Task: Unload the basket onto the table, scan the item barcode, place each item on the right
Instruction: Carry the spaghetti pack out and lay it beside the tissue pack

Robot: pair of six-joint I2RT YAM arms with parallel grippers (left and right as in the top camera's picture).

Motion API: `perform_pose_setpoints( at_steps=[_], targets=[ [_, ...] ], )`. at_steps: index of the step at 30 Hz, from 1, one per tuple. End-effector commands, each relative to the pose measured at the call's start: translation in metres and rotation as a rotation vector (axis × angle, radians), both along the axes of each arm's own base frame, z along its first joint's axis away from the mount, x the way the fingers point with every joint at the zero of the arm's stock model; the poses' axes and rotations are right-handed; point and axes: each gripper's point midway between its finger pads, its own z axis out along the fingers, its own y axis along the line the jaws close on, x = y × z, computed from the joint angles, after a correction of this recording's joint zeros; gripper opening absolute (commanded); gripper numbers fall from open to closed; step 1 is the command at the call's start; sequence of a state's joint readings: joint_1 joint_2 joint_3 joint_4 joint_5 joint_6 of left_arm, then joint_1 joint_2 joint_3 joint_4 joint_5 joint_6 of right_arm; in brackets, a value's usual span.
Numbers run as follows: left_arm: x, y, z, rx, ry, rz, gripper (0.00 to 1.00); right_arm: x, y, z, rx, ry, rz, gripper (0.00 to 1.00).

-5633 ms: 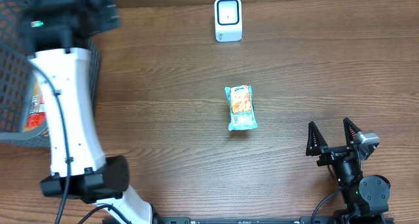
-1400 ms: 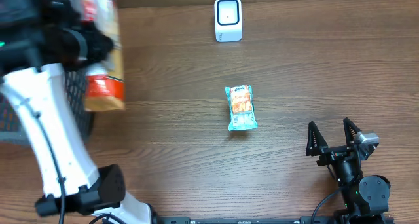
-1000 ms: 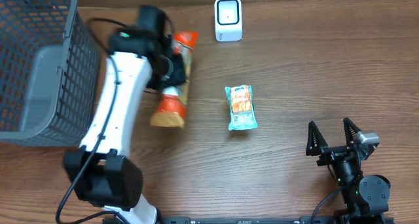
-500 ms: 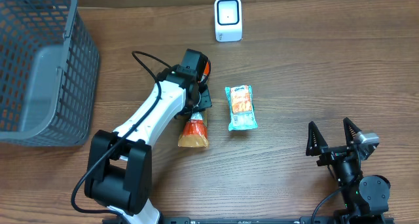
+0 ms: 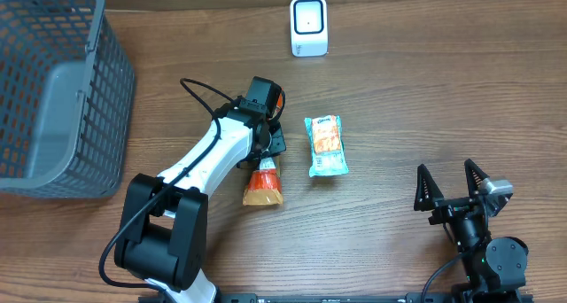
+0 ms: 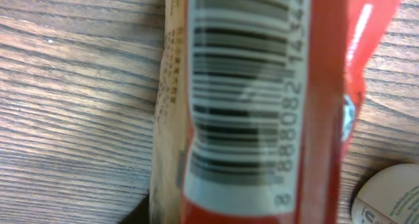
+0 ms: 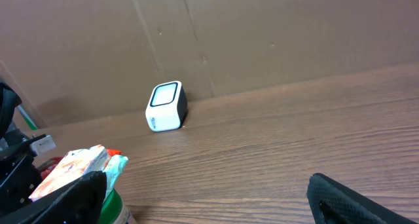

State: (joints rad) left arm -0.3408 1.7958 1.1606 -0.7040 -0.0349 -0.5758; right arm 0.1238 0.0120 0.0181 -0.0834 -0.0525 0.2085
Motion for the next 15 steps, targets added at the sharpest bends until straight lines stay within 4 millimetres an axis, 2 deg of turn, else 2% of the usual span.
perform_pose_setpoints(
  at_steps=[1, 2, 7, 15],
  targets=[
    [-0.0013, 0.0000, 0.0017, 0.007, -0.017, 0.010, 0.42, 0.0003, -0.0014, -0.0024, 0.001, -0.001, -0.005, 1.00],
    [-0.0021, 0.0003, 0.0004, 0.007, -0.016, 0.010, 0.52, 0.0003, -0.0014, -0.0024, 0.002, -0.001, -0.005, 1.00],
    [-0.0023, 0.0005, -0.0008, 0.007, -0.017, 0.010, 0.81, 0.0003, -0.0014, -0.0024, 0.001, -0.001, -0.005, 1.00],
    [-0.0013, 0.0003, -0.0005, 0.014, -0.023, -0.021, 0.83, 0.0003, -0.0014, -0.0024, 0.002, -0.001, -0.005, 1.00]
  ],
)
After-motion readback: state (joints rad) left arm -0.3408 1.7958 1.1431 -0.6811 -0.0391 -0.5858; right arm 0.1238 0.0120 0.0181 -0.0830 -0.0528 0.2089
